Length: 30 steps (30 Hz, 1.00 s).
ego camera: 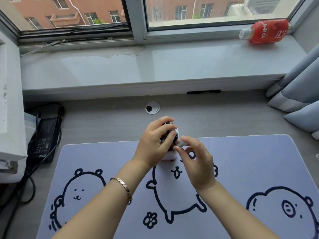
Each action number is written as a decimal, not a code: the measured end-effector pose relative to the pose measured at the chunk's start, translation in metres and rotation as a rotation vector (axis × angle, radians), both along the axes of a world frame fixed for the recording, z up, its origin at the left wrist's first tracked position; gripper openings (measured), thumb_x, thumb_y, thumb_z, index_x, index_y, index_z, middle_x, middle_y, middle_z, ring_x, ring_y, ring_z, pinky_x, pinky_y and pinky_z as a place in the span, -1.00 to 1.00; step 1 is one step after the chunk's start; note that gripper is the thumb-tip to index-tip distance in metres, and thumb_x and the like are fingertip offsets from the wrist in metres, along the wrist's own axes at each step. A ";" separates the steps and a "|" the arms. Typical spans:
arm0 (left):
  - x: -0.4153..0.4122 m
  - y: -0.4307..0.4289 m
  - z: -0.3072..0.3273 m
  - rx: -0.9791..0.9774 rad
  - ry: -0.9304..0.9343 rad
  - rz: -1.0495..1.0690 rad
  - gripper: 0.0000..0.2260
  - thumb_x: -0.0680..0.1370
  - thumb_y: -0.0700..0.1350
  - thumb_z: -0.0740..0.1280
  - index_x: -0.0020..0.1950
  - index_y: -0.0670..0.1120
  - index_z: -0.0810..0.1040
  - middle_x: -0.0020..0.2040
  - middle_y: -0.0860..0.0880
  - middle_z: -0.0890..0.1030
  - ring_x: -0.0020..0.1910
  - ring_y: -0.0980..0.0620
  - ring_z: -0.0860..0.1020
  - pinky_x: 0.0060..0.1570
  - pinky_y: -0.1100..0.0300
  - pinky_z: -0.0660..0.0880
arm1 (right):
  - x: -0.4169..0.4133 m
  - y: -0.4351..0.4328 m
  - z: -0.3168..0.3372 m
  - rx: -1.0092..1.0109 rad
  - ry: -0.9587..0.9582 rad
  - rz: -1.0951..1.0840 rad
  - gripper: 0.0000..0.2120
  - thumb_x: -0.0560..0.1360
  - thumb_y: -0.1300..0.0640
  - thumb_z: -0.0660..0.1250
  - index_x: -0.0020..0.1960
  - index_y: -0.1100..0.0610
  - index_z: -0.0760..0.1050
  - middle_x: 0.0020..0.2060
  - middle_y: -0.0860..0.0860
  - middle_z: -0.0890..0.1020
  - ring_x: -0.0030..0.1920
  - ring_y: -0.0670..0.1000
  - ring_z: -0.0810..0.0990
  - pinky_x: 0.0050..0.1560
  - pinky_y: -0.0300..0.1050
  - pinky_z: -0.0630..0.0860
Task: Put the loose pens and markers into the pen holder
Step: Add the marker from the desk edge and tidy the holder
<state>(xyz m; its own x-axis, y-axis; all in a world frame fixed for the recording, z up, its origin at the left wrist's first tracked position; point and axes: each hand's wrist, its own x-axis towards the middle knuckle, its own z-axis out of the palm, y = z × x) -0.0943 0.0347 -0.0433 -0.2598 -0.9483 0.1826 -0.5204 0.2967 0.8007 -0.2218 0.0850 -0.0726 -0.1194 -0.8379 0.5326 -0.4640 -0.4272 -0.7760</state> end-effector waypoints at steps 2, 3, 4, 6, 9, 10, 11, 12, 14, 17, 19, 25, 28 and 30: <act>0.000 0.001 -0.002 -0.002 -0.029 0.011 -0.77 0.49 0.01 0.19 -0.03 -0.05 0.58 0.13 0.11 0.46 0.12 0.12 0.44 0.24 -0.05 0.32 | -0.001 0.000 -0.006 -0.096 0.117 -0.048 -0.75 0.44 0.25 0.36 0.10 0.18 0.46 -0.20 0.14 0.66 -0.17 -0.04 0.57 -0.13 -0.21 0.56; 0.000 0.001 -0.002 -0.006 -0.036 0.011 -0.77 0.49 0.01 0.19 -0.03 -0.05 0.58 0.13 0.11 0.46 0.13 0.12 0.44 0.24 -0.11 0.32 | -0.001 0.000 -0.010 -0.125 0.163 -0.066 -0.78 0.47 0.26 0.34 0.11 0.22 0.48 -0.14 0.14 0.66 -0.14 -0.01 0.57 -0.12 -0.15 0.56; 0.000 0.001 -0.001 -0.009 -0.033 0.005 -0.75 0.50 0.01 0.19 -0.02 -0.07 0.58 0.14 0.11 0.46 0.13 0.10 0.45 0.21 -0.09 0.36 | -0.001 0.000 -0.016 -0.130 0.213 -0.083 -0.79 0.51 0.25 0.30 0.13 0.23 0.49 -0.08 0.12 0.63 -0.12 0.02 0.54 -0.13 -0.11 0.55; 0.000 0.001 0.000 -0.013 -0.033 -0.013 -0.70 0.50 0.03 0.17 0.02 -0.12 0.59 0.16 0.10 0.44 0.15 0.03 0.47 0.18 0.06 0.40 | -0.001 0.003 -0.027 -0.099 0.315 -0.110 -0.78 0.57 0.20 0.20 0.19 0.20 0.48 -0.01 0.05 0.49 -0.12 0.04 0.48 -0.18 -0.07 0.52; 0.002 0.000 -0.002 -0.019 -0.044 -0.031 -0.65 0.53 0.03 0.10 0.05 -0.13 0.58 0.18 0.09 0.42 0.17 0.01 0.44 0.18 0.24 0.34 | 0.002 0.016 -0.036 0.018 0.470 -0.067 -0.67 0.56 0.17 0.16 0.32 0.17 0.32 0.07 0.03 0.41 -0.04 0.04 0.44 -0.07 -0.07 0.46; 0.002 0.000 -0.002 -0.017 -0.043 -0.030 -0.64 0.54 0.02 0.08 0.06 -0.13 0.58 0.19 0.09 0.42 0.17 0.03 0.43 0.18 0.25 0.33 | 0.000 0.021 -0.032 0.073 0.525 -0.022 -0.60 0.53 0.17 0.17 0.35 0.16 0.26 0.10 0.03 0.39 0.00 0.04 0.43 -0.01 -0.10 0.43; 0.002 0.000 -0.002 -0.019 -0.040 -0.025 -0.65 0.54 0.00 0.08 0.06 -0.13 0.58 0.19 0.09 0.43 0.17 0.05 0.43 0.18 0.25 0.33 | -0.004 0.023 -0.026 0.139 0.542 0.052 -0.55 0.50 0.17 0.17 0.38 0.13 0.22 0.11 0.01 0.38 0.01 0.01 0.42 0.04 -0.14 0.39; 0.003 -0.001 -0.003 -0.026 -0.037 -0.020 -0.66 0.54 -0.02 0.09 0.05 -0.13 0.59 0.18 0.09 0.43 0.15 0.06 0.43 0.17 0.24 0.34 | -0.011 0.021 -0.016 0.225 0.466 0.154 -0.53 0.49 0.18 0.15 0.38 0.10 0.21 0.10 -0.02 0.40 0.01 -0.04 0.42 0.08 -0.21 0.37; 0.003 -0.003 -0.004 -0.044 -0.038 -0.017 -0.70 0.53 -0.05 0.11 0.03 -0.13 0.59 0.16 0.09 0.45 0.12 0.06 0.44 0.15 0.22 0.36 | -0.030 0.008 0.005 0.357 0.210 0.260 -0.59 0.49 0.20 0.11 0.34 0.06 0.27 -0.01 -0.03 0.48 -0.06 -0.19 0.45 0.04 -0.40 0.39; 0.003 -0.004 -0.005 -0.053 -0.048 -0.011 -0.72 0.52 -0.06 0.13 0.02 -0.12 0.59 0.15 0.10 0.45 0.09 0.06 0.45 0.11 0.24 0.37 | -0.067 -0.044 0.013 0.386 0.182 0.018 -0.70 0.48 0.33 0.15 0.18 0.19 0.46 -0.11 0.08 0.57 -0.09 -0.13 0.53 -0.06 -0.43 0.41; 0.003 -0.002 -0.006 -0.057 -0.051 -0.013 -0.73 0.53 -0.06 0.14 0.03 -0.11 0.59 0.15 0.10 0.45 0.08 0.05 0.44 0.12 0.28 0.36 | -0.083 -0.087 0.007 0.465 0.358 -0.079 -0.69 0.46 0.45 0.14 0.12 0.28 0.52 0.01 0.20 0.59 0.07 0.13 0.55 0.08 -0.27 0.38; 0.004 -0.003 -0.008 -0.068 -0.062 -0.033 -0.75 0.54 -0.08 0.15 0.05 -0.11 0.58 0.16 0.05 0.47 0.08 0.03 0.44 0.14 0.32 0.34 | -0.081 -0.187 -0.022 0.734 1.045 -0.010 -0.48 0.45 0.38 0.13 0.40 0.23 0.21 0.35 0.21 0.33 0.33 0.22 0.30 0.27 0.08 0.29; 0.006 -0.005 -0.009 -0.060 -0.071 -0.040 -0.77 0.54 -0.09 0.16 0.06 -0.09 0.57 0.17 0.01 0.50 0.07 0.02 0.45 0.14 0.31 0.34 | -0.077 -0.204 -0.031 0.787 1.153 -0.083 -0.48 0.45 0.37 0.17 0.39 0.26 0.17 0.35 0.23 0.30 0.33 0.23 0.28 0.24 0.07 0.32; 0.006 -0.005 -0.009 -0.056 -0.062 -0.044 -0.78 0.54 -0.09 0.16 0.06 -0.07 0.56 0.19 0.05 0.48 0.08 0.03 0.46 0.14 0.29 0.35 | -0.077 -0.212 -0.036 0.765 1.170 -0.118 -0.54 0.47 0.39 0.13 0.36 0.32 0.19 0.34 0.27 0.30 0.33 0.25 0.27 0.20 0.10 0.34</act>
